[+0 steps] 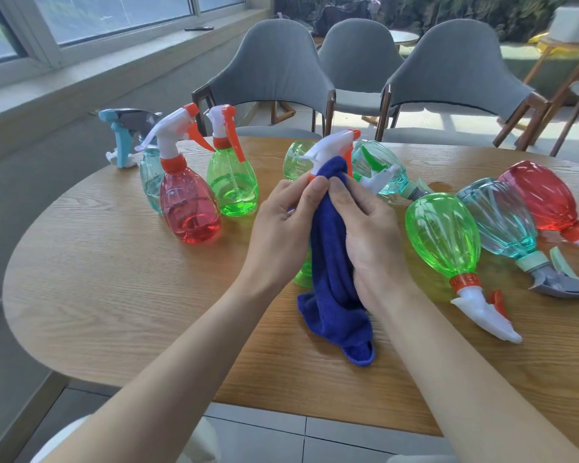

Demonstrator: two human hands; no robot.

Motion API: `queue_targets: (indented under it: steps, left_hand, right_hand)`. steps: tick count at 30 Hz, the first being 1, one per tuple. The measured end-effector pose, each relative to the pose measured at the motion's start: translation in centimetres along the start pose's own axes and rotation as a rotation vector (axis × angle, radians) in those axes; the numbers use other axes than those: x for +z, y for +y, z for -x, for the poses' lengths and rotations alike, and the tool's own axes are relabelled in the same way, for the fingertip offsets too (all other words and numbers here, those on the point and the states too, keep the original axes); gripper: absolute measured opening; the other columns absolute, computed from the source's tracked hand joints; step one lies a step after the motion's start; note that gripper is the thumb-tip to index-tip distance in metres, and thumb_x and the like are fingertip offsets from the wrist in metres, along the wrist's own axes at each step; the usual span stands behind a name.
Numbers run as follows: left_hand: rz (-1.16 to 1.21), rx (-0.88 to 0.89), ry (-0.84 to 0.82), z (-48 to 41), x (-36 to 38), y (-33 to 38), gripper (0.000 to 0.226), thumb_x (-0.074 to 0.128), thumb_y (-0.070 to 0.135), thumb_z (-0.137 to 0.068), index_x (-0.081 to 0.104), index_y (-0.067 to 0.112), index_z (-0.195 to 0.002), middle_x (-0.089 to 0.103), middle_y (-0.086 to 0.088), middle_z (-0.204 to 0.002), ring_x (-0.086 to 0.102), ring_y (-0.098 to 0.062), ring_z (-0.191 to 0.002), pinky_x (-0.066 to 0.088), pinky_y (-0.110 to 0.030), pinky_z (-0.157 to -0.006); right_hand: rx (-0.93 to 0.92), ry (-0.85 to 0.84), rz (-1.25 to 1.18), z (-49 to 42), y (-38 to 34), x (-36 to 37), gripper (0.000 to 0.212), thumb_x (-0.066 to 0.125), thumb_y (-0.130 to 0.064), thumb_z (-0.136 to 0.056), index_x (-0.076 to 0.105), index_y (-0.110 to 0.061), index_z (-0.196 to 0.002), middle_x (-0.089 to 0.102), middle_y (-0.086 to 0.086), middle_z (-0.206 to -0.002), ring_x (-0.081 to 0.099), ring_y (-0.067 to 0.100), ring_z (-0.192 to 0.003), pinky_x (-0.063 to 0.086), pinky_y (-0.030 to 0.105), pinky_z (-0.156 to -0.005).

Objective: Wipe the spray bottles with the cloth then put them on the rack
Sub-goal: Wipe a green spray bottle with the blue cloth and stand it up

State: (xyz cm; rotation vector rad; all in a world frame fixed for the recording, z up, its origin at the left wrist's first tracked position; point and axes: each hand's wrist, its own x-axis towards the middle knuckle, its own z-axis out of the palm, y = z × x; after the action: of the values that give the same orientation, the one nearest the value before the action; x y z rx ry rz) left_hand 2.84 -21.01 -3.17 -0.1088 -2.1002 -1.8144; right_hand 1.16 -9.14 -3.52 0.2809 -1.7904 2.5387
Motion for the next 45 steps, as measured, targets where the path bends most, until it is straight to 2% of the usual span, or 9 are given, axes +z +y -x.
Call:
queue_targets:
  steps: [5, 9, 14, 18, 23, 29, 36, 40, 45]
  left_hand:
    - [-0.072, 0.045, -0.018, 0.2, 0.4, 0.3, 0.03, 0.049, 0.028, -0.115, 0.074, 0.024, -0.13, 0.057, -0.004, -0.097, 0.056, 0.0, -0.089, 0.045, -0.015, -0.084]
    - [0.028, -0.017, -0.043, 0.2, 0.5, 0.1, 0.036, 0.052, 0.031, -0.114, 0.063, 0.02, -0.147, 0.067, 0.001, -0.137, 0.061, -0.002, -0.129, 0.048, -0.031, -0.115]
    - [0.16, -0.106, -0.105, -0.4, 0.0, -0.4, 0.05, 0.053, 0.042, -0.112, 0.054, 0.019, -0.156, 0.062, 0.001, -0.151, 0.056, -0.003, -0.139, 0.044, -0.029, -0.118]
    - [0.134, -0.081, -0.095, -0.1, 0.1, -0.4, 0.033, 0.053, 0.036, -0.112, 0.065, 0.013, -0.133, 0.069, -0.007, -0.134, 0.064, -0.01, -0.126, 0.048, -0.026, -0.105]
    - [0.101, -0.064, -0.103, 0.2, 0.4, -0.1, 0.024, 0.053, 0.037, -0.113, 0.064, 0.017, -0.122, 0.072, -0.005, -0.12, 0.066, -0.013, -0.117, 0.053, -0.037, -0.106]
    - [-0.034, -0.011, -0.102, 0.5, 0.9, 0.0, 0.028, 0.05, 0.035, -0.114, 0.06, 0.019, -0.136, 0.066, -0.003, -0.131, 0.061, -0.006, -0.124, 0.048, -0.026, -0.108]
    - [-0.127, 0.072, -0.086, 0.3, 0.4, -0.2, 0.043, 0.036, 0.04, -0.117, 0.048, 0.021, -0.153, 0.06, 0.006, -0.145, 0.051, -0.005, -0.141, 0.038, -0.038, -0.123]
    - [-0.153, 0.064, -0.124, 0.7, 0.2, -0.3, 0.044, 0.03, 0.042, -0.117, 0.04, 0.024, -0.156, 0.058, 0.013, -0.146, 0.051, 0.007, -0.137, 0.038, -0.019, -0.116]
    - [-0.166, 0.032, -0.135, 0.9, 0.1, -0.2, 0.041, 0.032, 0.046, -0.115, 0.043, 0.025, -0.149, 0.066, 0.02, -0.126, 0.061, 0.01, -0.119, 0.045, -0.013, -0.099]
  right_hand:
    - [0.0, -0.049, 0.046, 0.3, -0.3, -0.2, 0.03, 0.075, -0.046, -0.095, 0.079, -0.023, -0.113, 0.077, 0.014, -0.114, 0.071, 0.039, -0.118, 0.05, 0.065, -0.109]
    - [0.026, 0.02, -0.102, 0.3, -0.4, 0.0, 0.035, 0.083, -0.034, -0.085, 0.08, -0.012, -0.112, 0.078, 0.018, -0.115, 0.072, 0.04, -0.117, 0.053, 0.061, -0.109]
    - [0.043, 0.072, -0.158, -0.2, -0.3, -0.1, 0.037, 0.088, -0.025, -0.081, 0.08, -0.005, -0.112, 0.076, 0.023, -0.12, 0.074, 0.04, -0.114, 0.058, 0.053, -0.103]
    - [0.024, 0.094, -0.186, -0.6, -0.5, -0.2, 0.023, 0.081, -0.009, -0.089, 0.079, -0.002, -0.11, 0.079, 0.02, -0.108, 0.076, 0.03, -0.096, 0.061, 0.039, -0.086]
    - [-0.033, 0.128, -0.113, -0.5, -0.5, -0.3, 0.019, 0.075, -0.006, -0.095, 0.08, -0.01, -0.113, 0.081, 0.012, -0.106, 0.077, 0.03, -0.102, 0.061, 0.043, -0.094]
    - [-0.096, 0.119, 0.084, -0.7, -0.4, -0.7, 0.017, 0.067, -0.018, -0.104, 0.082, -0.024, -0.11, 0.081, 0.008, -0.106, 0.074, 0.037, -0.111, 0.057, 0.056, -0.104]
    - [-0.073, -0.108, 0.213, -0.3, -0.3, -0.4, 0.027, 0.054, -0.023, -0.111, 0.08, -0.027, -0.112, 0.08, -0.007, -0.114, 0.07, 0.014, -0.118, 0.049, 0.046, -0.113]
    - [-0.292, -0.075, 0.352, -0.2, -0.6, -0.8, 0.018, 0.061, -0.012, -0.107, 0.077, -0.021, -0.104, 0.075, -0.021, -0.088, 0.066, -0.003, -0.086, 0.049, 0.018, -0.084]
    - [-0.334, 0.102, 0.361, -0.4, -0.3, -0.8, 0.01, 0.077, -0.017, -0.097, 0.082, -0.013, -0.104, 0.076, -0.015, -0.083, 0.066, 0.001, -0.078, 0.053, 0.026, -0.08]
